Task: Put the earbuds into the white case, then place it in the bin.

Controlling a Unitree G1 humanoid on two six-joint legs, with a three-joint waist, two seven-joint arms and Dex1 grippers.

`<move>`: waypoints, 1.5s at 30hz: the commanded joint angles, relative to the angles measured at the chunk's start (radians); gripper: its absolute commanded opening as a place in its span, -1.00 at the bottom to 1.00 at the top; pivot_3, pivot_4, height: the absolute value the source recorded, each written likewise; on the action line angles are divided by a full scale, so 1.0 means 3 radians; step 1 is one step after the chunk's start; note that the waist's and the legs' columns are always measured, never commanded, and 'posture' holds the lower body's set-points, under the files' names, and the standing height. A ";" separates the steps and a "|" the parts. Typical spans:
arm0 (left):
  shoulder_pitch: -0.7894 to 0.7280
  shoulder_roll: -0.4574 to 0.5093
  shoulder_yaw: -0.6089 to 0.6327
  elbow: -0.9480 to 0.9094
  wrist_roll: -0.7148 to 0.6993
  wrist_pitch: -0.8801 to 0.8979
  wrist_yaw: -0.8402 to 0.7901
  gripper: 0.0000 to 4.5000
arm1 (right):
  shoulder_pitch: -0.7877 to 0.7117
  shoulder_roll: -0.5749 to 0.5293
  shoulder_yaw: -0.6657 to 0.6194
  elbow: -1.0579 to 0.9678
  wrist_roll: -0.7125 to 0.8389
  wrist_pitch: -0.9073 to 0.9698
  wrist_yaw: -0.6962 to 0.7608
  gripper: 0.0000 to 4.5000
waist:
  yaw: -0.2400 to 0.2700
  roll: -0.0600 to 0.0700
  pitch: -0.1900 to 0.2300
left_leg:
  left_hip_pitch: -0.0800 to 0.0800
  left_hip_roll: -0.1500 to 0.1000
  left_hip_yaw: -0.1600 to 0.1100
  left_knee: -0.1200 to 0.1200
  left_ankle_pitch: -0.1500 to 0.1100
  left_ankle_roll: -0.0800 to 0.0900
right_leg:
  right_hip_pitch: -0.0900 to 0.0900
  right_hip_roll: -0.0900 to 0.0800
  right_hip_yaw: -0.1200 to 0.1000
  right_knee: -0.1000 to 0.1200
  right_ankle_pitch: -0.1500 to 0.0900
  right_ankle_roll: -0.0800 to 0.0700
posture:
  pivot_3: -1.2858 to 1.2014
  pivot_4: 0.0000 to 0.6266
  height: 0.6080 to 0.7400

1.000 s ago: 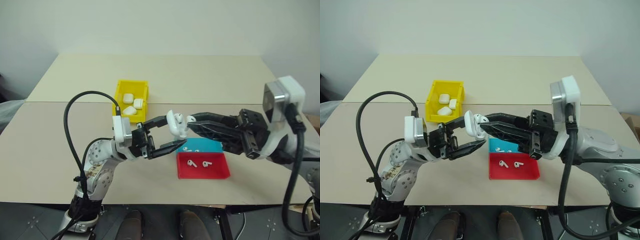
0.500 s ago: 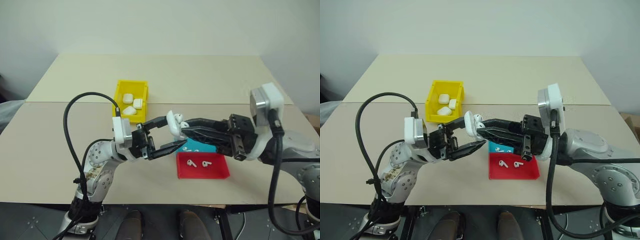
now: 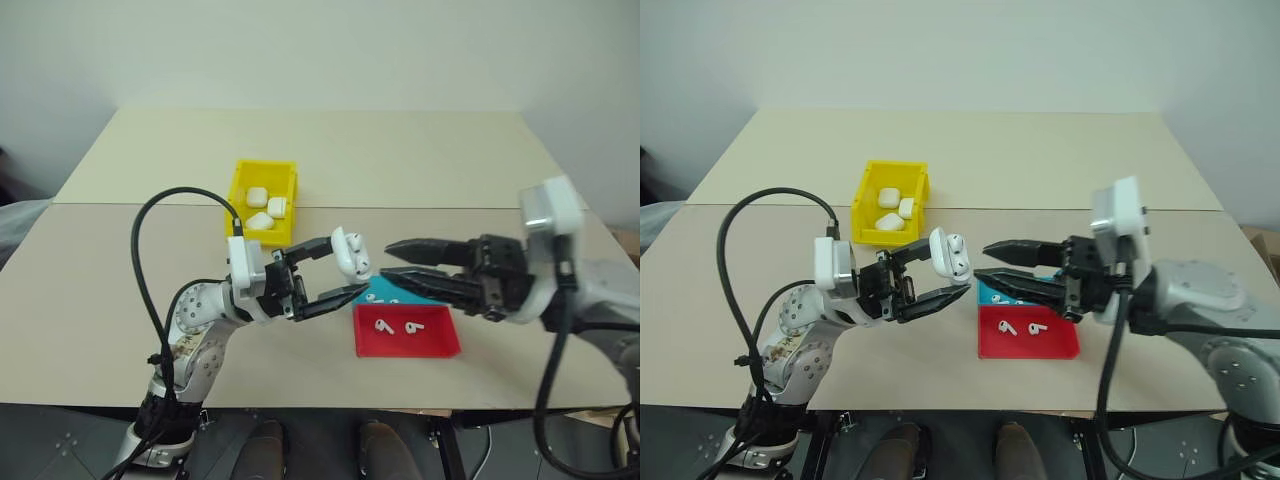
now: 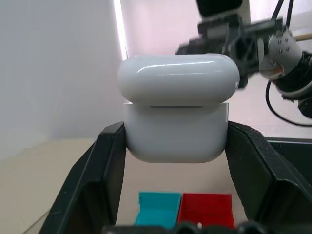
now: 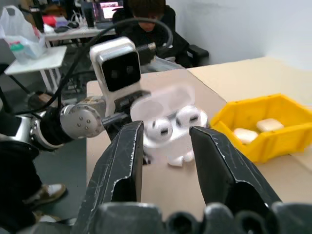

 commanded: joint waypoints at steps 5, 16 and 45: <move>-0.0364 -0.0145 -0.0309 0.0433 0.0476 -0.0334 -0.0102 0.23 | -0.1217 -0.0085 0.0628 0.0311 -0.0420 0.0244 0.0092 -0.59 | -0.0008 0.0000 -0.0001 | 0.0003 0.0001 0.0002 0.0000 0.0001 0.0000 | -0.0003 0.0005 0.0005 0.0004 0.0002 -0.0003 | 0.03 -0.52 1.00; -0.0535 -0.0326 -0.0318 0.0614 0.0561 -0.0539 -0.0134 0.23 | -0.1624 -0.0144 0.1509 0.0315 -0.1700 -0.0077 0.0898 -0.99 | 0.0007 0.0001 -0.0002 | -0.0058 -0.0001 0.0002 0.0013 0.0000 0.0001 | -0.0061 -0.0002 0.0005 0.0009 0.0007 0.0002 | 0.03 -0.52 1.00; -0.1476 -0.0499 0.0665 0.1005 0.1835 0.0619 0.2952 0.23 | -0.0171 0.0140 -0.0193 0.0082 -0.1462 0.0273 0.0043 -0.99 | 0.0068 -0.0002 -0.0011 | -0.0061 -0.0003 -0.0004 0.0044 -0.0001 0.0004 | -0.0048 -0.0001 0.0004 0.0011 0.0025 0.0013 | 0.03 -0.52 1.00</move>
